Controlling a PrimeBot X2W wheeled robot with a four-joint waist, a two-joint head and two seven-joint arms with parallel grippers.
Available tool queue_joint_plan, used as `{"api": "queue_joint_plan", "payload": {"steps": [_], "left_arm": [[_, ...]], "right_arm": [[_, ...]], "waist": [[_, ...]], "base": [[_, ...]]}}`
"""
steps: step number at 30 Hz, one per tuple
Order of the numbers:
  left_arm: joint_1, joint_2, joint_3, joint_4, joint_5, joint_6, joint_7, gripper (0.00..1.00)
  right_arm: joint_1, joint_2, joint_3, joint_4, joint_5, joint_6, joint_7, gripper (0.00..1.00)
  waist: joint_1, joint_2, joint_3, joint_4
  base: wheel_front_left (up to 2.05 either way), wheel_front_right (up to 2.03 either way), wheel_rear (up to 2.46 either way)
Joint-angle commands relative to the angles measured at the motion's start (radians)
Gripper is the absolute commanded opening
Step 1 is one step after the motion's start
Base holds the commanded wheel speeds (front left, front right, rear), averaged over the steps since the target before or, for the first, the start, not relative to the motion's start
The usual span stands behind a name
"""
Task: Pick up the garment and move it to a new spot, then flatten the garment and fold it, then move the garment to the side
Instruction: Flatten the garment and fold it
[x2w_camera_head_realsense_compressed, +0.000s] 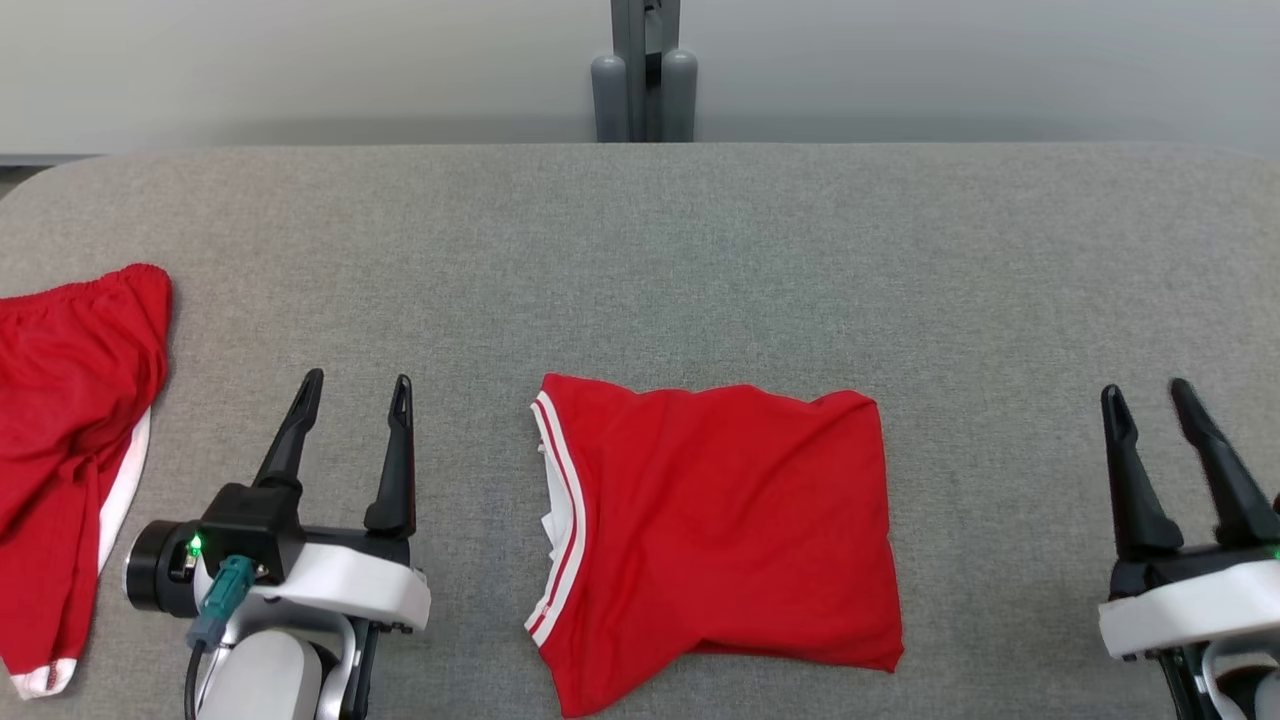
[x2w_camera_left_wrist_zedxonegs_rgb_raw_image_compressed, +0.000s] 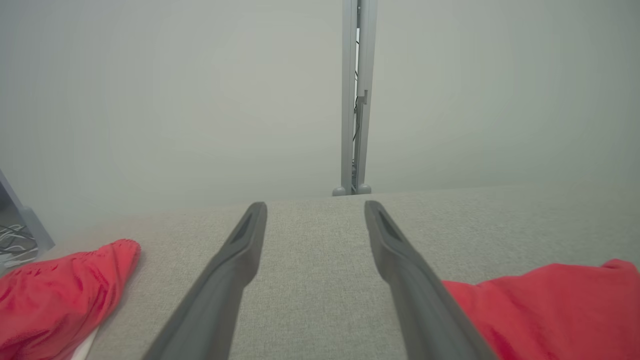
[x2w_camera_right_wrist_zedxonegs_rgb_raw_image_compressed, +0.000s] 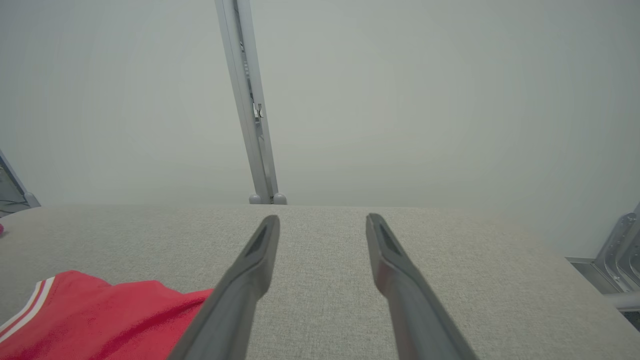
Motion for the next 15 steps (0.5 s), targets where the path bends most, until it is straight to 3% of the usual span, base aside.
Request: {"api": "queue_joint_plan", "payload": {"steps": [1, 15], "left_arm": [[0.023, 0.008, 0.0, -0.005, 0.009, 0.007, 0.003, 1.0], [0.07, 0.027, -0.013, -0.034, 0.002, 0.018, 0.028, 1.0]], "right_arm": [[0.029, 0.012, -0.028, -0.013, -0.02, 0.0, 0.018, 1.0], [0.101, 0.057, -0.101, -0.045, -0.054, 0.0, 0.055, 1.0]], "waist": [[0.0, 0.0, -0.012, -0.005], [0.0, 0.0, -0.038, -0.007]], "base": [[0.0, 0.0, 0.0], [0.0, 0.0, 0.0]]}}
